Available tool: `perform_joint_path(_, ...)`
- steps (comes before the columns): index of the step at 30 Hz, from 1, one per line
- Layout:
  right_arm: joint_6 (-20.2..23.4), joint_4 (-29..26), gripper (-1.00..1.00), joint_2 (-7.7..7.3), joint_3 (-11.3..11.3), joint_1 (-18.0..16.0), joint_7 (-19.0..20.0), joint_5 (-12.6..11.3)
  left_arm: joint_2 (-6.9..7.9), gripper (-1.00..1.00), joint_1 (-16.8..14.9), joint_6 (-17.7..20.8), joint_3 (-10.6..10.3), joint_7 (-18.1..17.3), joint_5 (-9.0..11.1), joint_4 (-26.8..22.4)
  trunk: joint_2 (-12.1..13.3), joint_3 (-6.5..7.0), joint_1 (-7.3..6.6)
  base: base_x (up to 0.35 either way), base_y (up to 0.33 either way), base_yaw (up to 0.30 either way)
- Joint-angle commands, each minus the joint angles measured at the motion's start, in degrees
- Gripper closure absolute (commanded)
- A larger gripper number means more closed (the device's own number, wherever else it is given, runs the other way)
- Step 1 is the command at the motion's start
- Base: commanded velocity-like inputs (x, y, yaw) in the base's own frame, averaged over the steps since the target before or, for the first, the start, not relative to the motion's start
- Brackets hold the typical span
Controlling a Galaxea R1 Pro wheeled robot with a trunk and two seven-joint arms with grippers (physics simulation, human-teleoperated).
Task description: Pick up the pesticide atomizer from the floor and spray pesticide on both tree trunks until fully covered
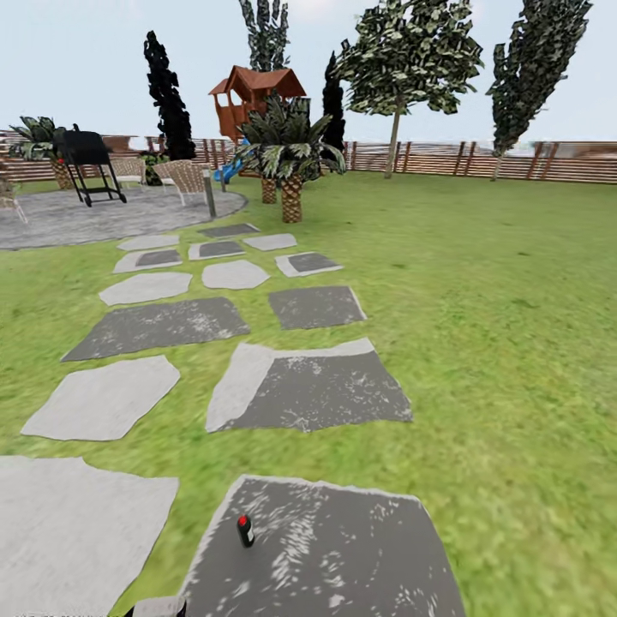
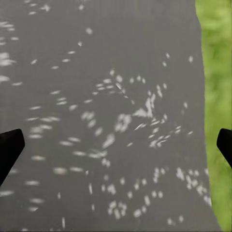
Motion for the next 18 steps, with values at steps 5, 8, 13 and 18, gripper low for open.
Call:
perform_joint_path(5,-0.2,0.0,-1.0,0.03,0.1,0.0,0.0,0.1,-0.02,-1.0,-0.1,-0.2,0.1,0.0,0.1,0.1,0.0,-0.1,0.01,0.225,-0.153,0.091)
perform_joint_path(8,-0.2,0.0,-1.0,0.04,0.1,0.0,0.0,0.1,-0.03,-1.0,-0.1,-0.2,0.1,0.0,0.1,0.1,0.0,-0.1,0.01,0.238,-0.172,0.014)
perform_joint_path(13,-0.2,0.0,-1.0,0.03,0.1,0.0,0.0,0.1,-0.03,-1.0,-0.1,-0.2,0.1,0.0,0.1,0.1,0.0,-0.11,0.01,0.234,-0.189,0.004)
perform_joint_path(18,-0.2,0.0,-1.0,0.04,0.1,0.0,0.0,0.1,-0.03,-1.0,0.0,-0.2,0.0,0.0,0.1,0.1,0.0,-0.11,0.01,0.221,-0.204,0.0)
